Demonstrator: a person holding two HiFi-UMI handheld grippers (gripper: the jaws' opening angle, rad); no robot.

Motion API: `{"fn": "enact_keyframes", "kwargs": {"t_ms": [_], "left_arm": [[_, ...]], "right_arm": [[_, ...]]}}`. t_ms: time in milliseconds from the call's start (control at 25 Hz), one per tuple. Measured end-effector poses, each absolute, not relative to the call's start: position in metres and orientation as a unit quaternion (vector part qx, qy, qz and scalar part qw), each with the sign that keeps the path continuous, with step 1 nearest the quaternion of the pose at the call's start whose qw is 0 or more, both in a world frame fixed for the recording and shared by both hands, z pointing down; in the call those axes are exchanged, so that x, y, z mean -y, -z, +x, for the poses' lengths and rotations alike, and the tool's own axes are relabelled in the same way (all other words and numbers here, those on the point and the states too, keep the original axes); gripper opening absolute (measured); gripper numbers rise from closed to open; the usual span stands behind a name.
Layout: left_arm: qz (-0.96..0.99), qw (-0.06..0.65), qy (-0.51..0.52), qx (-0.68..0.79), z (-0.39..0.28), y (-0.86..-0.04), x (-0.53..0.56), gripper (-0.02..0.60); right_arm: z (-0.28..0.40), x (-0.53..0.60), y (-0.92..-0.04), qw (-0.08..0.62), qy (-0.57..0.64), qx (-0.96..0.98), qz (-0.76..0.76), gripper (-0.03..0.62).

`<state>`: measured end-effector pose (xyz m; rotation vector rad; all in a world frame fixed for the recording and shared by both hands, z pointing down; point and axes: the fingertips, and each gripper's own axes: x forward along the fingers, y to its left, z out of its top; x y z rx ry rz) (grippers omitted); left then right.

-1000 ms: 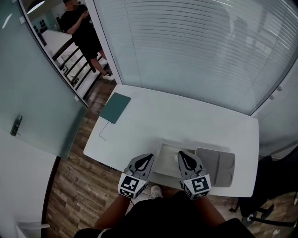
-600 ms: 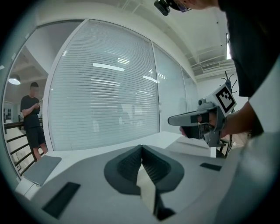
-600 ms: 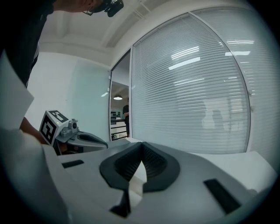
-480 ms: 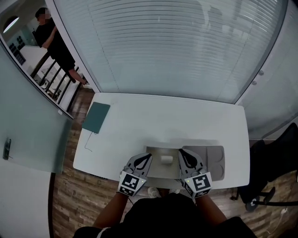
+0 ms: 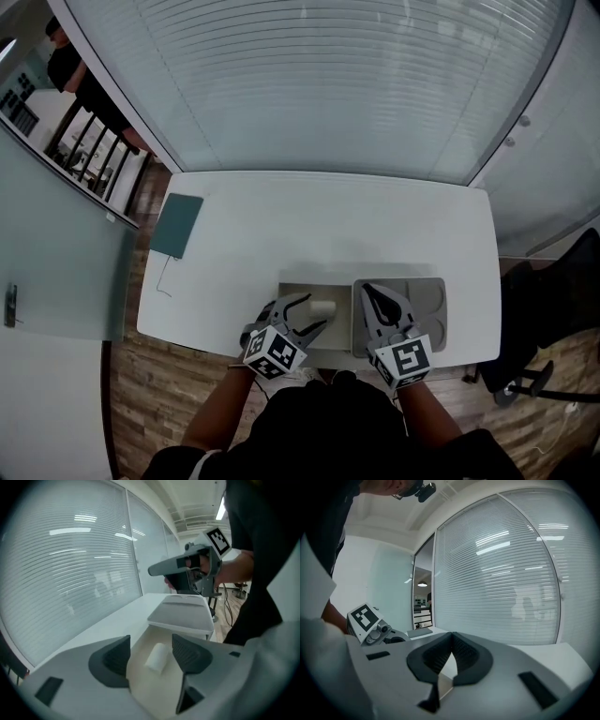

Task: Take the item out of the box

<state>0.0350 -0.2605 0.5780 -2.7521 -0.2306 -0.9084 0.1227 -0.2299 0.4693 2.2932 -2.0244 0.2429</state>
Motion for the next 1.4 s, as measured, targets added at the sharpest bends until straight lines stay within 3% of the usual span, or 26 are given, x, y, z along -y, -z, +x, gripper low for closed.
{"fn": "enact_keyframes", "kwargs": {"t_ms": [160, 800, 1040, 1360, 1400], "left_arm": [[-0.911, 0.170, 0.356, 0.116, 0.043, -0.597, 0.252, 0.314], [-0.812, 0.244, 0.488, 0.206, 0.052, -0.674, 0.236, 0.313], [-0.799, 0.263, 0.498, 0.211, 0.056, -0.681, 0.236, 0.293], [-0.788, 0.276, 0.507, 0.215, 0.056, -0.684, 0.237, 0.234], [-0.789, 0.278, 0.506, 0.211, 0.057, -0.683, 0.238, 0.205]], "right_arm": [[0.126, 0.230, -0.469, 0.048, -0.092, 0.661, 0.743, 0.006], [0.143, 0.213, -0.473, 0.024, -0.089, 0.667, 0.739, 0.006], [0.148, 0.202, -0.478, 0.024, -0.093, 0.660, 0.745, 0.006], [0.154, 0.197, -0.481, 0.026, -0.092, 0.658, 0.747, 0.006], [0.154, 0.197, -0.482, 0.026, -0.093, 0.659, 0.746, 0.006]]}}
